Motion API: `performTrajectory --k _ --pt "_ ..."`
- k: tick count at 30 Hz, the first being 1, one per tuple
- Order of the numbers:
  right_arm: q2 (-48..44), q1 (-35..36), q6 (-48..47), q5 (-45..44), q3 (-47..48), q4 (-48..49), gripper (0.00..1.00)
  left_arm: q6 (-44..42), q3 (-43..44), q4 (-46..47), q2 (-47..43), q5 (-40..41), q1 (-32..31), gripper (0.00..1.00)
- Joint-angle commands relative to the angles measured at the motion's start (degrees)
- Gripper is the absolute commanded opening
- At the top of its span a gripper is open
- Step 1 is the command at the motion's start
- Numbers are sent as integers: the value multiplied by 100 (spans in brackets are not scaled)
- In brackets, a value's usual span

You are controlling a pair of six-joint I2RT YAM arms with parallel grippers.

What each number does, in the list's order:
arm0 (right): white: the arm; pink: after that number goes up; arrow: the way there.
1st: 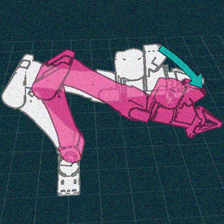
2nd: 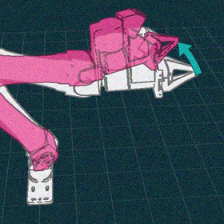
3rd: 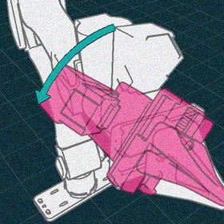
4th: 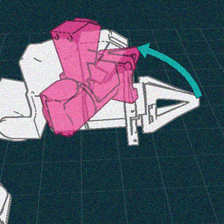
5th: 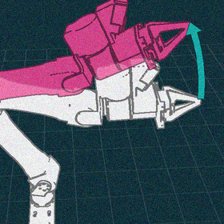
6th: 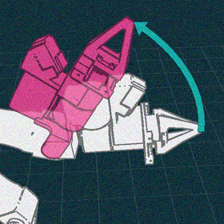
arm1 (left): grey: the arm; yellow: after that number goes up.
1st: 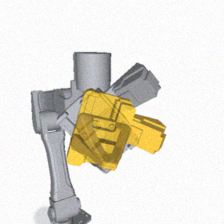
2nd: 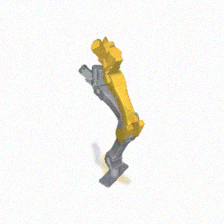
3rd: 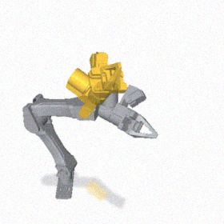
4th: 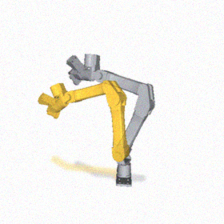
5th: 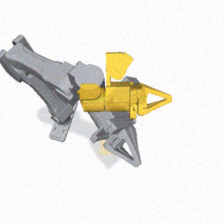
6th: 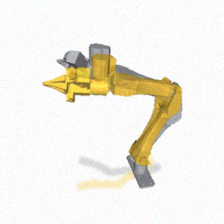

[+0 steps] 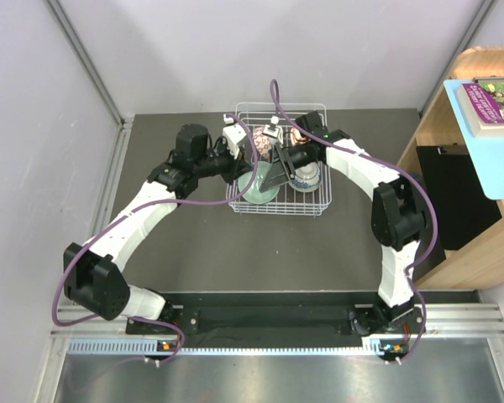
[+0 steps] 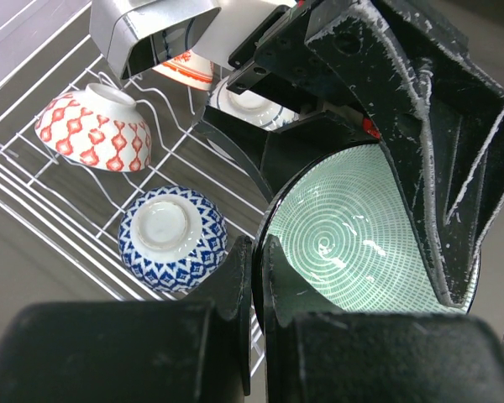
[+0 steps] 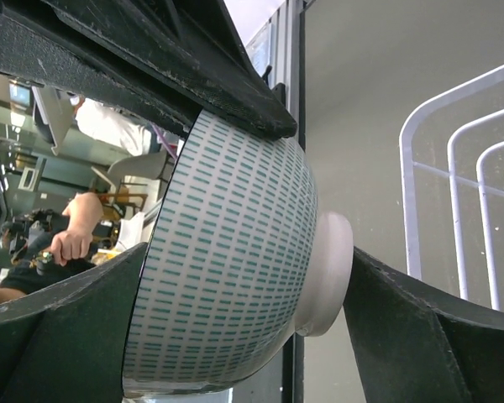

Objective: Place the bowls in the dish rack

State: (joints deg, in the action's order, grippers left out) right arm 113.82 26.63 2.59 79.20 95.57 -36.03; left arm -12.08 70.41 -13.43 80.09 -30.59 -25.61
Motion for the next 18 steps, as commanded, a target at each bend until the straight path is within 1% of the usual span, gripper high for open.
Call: performTrajectory --k 1,3,4,6,7,9,10,12,13,17,18 --pt "-176 70 -145 228 208 96 83 74 166 578 -214 -132 -32 0" --pt "-211 79 -153 236 199 105 79 74 148 587 -222 -123 -32 0" --pt "-211 79 -154 254 190 105 72 65 140 605 -214 -114 -32 0" --pt "-220 79 -145 298 173 123 61 56 113 605 -222 -114 -41 0" --pt "-220 79 -145 315 173 140 51 48 113 605 -222 -114 -41 0" --pt "-220 79 -119 368 164 158 39 39 113 605 -222 -114 -41 0" --pt "-229 79 -110 386 164 167 29 39 113 605 -214 -114 -41 0" --pt "-229 79 -83 421 164 184 19 12 104 605 -222 -114 -59 0" --pt "-229 79 -83 421 155 193 17 21 104 605 -214 -114 -59 0" --pt "-246 79 -92 403 164 202 17 12 104 605 -214 -123 -76 0" --pt "-255 88 -83 395 164 210 13 12 113 605 -205 -123 -76 0"
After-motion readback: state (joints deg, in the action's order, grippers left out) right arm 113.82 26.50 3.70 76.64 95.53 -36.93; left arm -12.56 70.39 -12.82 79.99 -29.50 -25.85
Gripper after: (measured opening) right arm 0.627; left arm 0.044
